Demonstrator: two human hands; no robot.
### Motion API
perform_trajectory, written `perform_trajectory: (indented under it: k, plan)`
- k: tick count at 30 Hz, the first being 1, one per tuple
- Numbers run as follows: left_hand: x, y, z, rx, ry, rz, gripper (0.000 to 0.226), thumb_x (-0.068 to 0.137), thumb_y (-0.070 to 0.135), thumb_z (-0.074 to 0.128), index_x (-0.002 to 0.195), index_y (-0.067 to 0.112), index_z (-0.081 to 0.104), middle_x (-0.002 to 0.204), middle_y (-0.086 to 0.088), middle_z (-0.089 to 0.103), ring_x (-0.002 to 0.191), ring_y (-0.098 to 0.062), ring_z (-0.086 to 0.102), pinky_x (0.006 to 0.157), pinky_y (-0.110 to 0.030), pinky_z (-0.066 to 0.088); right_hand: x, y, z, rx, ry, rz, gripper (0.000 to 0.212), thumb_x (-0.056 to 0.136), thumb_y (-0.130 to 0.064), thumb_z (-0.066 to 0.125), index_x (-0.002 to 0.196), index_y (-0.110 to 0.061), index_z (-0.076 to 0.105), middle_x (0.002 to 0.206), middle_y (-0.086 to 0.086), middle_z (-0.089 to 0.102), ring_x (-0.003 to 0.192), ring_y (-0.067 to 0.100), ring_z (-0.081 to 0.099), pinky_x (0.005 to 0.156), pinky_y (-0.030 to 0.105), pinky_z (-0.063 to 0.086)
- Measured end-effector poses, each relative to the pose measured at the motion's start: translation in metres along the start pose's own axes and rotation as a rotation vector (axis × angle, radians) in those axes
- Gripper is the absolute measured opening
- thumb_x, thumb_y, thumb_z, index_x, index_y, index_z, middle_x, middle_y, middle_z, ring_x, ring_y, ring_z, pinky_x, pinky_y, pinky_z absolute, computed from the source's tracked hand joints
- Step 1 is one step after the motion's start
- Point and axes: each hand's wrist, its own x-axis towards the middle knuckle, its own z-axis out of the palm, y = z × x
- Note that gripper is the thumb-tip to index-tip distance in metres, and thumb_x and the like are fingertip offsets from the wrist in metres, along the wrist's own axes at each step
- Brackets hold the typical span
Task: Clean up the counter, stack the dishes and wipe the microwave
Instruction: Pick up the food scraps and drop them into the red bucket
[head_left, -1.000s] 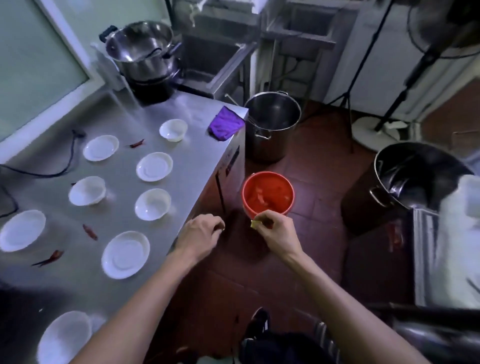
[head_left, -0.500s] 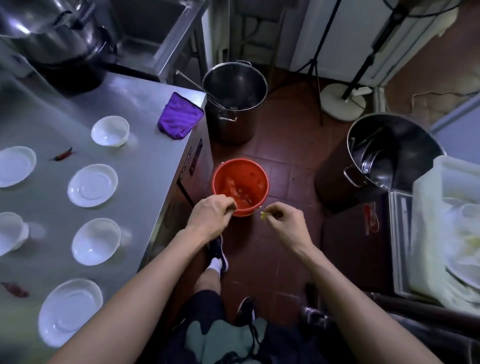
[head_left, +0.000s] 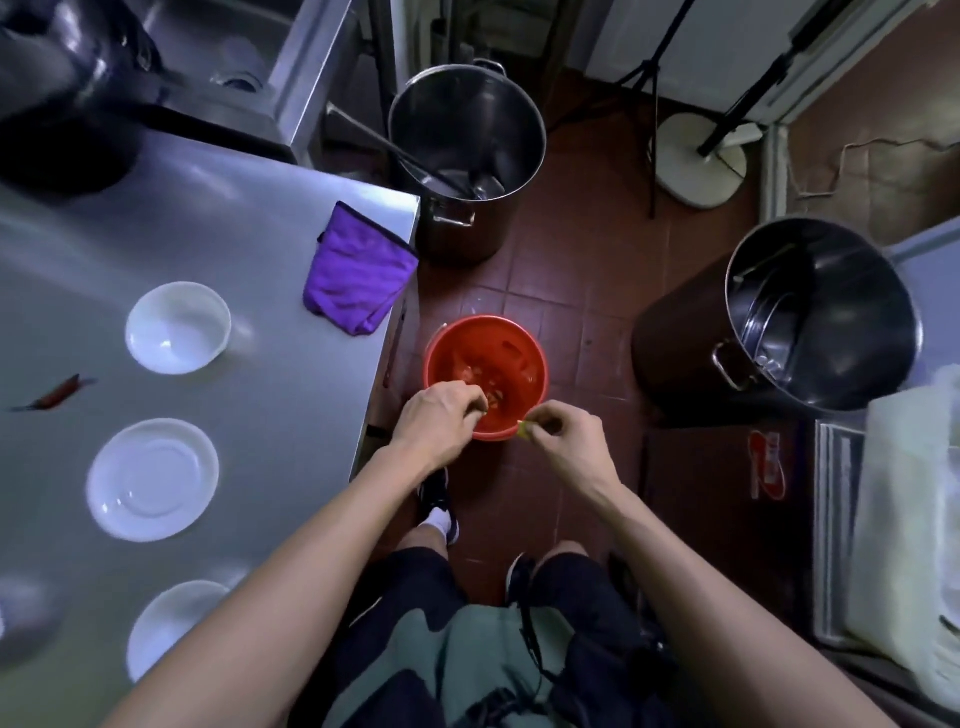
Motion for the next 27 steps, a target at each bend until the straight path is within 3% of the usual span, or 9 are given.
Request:
perform_trajectory:
  k: [11, 16, 27]
  plan:
    - [0.049, -0.011, 0.039, -0.019, -0.107, -0.075, 0.01, 0.093, 0.03, 0.063, 0.102, 0.031, 0.066, 0.103, 0.01, 0.066, 0.102, -0.018, 0.061, 0.084, -0.035, 0.05, 0.068, 0.03, -0.005, 0.017, -0.043, 0.101, 0.003, 0.086, -0.026, 0.075, 0.089, -0.026, 0.074, 0.08, -0.016, 0.071, 0.079, -0.002, 0.065, 0.076, 0.027, 0.057]
    - [0.074, -0.015, 0.064, 0.008, -0.124, -0.122, 0.011, 0.093, 0.029, 0.062, 0.104, 0.029, 0.066, 0.103, 0.008, 0.066, 0.103, -0.019, 0.061, 0.086, -0.038, 0.05, 0.104, 0.066, -0.005, 0.006, -0.184, 0.137, 0.001, 0.087, -0.026, 0.073, 0.086, -0.027, 0.073, 0.079, -0.015, 0.071, 0.08, 0.001, 0.066, 0.078, 0.035, 0.058]
    - [0.155, -0.036, 0.162, -0.119, -0.15, -0.302, 0.011, 0.092, 0.025, 0.064, 0.1, 0.031, 0.066, 0.096, 0.013, 0.065, 0.096, -0.016, 0.061, 0.078, -0.033, 0.049, 0.195, 0.158, 0.039, -0.105, -0.398, 0.14, 0.005, 0.085, -0.018, 0.067, 0.083, -0.022, 0.07, 0.077, -0.007, 0.071, 0.076, 0.011, 0.066, 0.077, 0.036, 0.055]
